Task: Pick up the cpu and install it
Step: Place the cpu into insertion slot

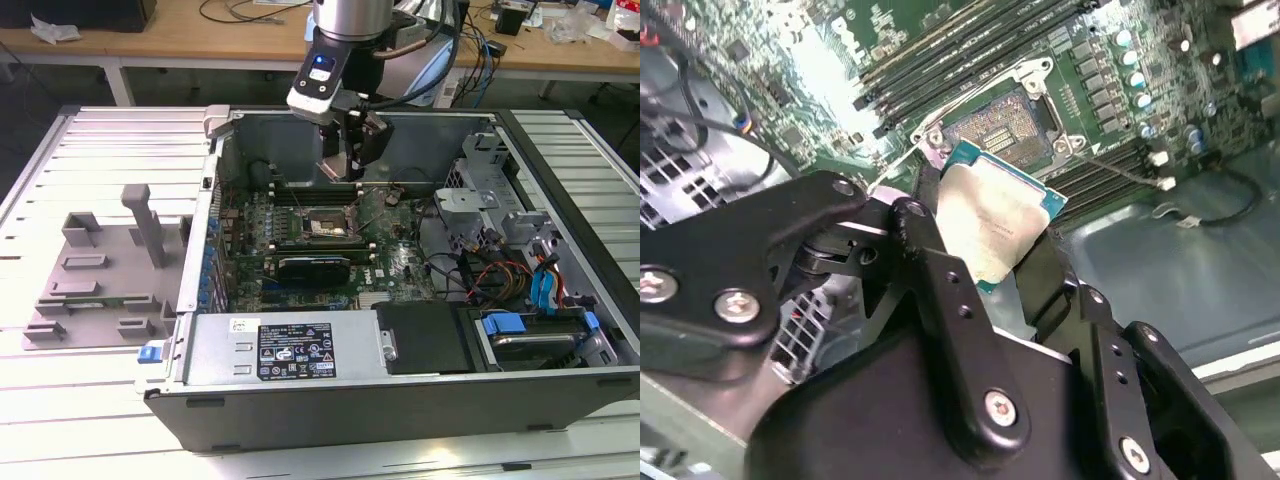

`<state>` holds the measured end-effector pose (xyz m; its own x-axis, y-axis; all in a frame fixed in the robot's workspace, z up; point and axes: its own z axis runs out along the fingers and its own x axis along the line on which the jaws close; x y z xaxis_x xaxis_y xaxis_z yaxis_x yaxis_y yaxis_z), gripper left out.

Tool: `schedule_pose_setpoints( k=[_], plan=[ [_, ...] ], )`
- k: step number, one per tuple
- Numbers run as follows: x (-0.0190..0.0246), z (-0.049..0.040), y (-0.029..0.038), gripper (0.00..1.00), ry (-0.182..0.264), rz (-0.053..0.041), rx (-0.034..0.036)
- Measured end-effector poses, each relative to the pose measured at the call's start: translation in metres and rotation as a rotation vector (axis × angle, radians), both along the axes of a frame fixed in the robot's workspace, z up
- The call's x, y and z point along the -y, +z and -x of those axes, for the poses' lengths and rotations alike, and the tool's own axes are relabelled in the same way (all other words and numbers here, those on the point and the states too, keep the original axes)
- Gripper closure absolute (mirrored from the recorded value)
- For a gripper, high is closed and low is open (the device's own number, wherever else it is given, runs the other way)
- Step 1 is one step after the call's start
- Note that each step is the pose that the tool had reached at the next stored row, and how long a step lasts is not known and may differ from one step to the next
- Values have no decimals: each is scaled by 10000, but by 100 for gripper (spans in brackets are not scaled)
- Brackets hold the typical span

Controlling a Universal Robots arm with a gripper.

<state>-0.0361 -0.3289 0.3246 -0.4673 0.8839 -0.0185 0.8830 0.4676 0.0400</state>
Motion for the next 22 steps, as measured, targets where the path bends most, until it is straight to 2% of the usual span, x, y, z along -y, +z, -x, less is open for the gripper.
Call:
schedule_pose_setpoints(
  k=[2,8,10,12,18,22],
  plan=[
    [0,0,-1,45,-399,0,-1],
    [0,0,-13,45,-2564,0,-1],
    [0,0,-17,45,-2956,0,0],
    [0,0,-23,45,-3702,1,-1],
    [0,0,-49,45,-3703,0,0],
    [0,2,-127,45,-3703,-1,-1]
  ],
)
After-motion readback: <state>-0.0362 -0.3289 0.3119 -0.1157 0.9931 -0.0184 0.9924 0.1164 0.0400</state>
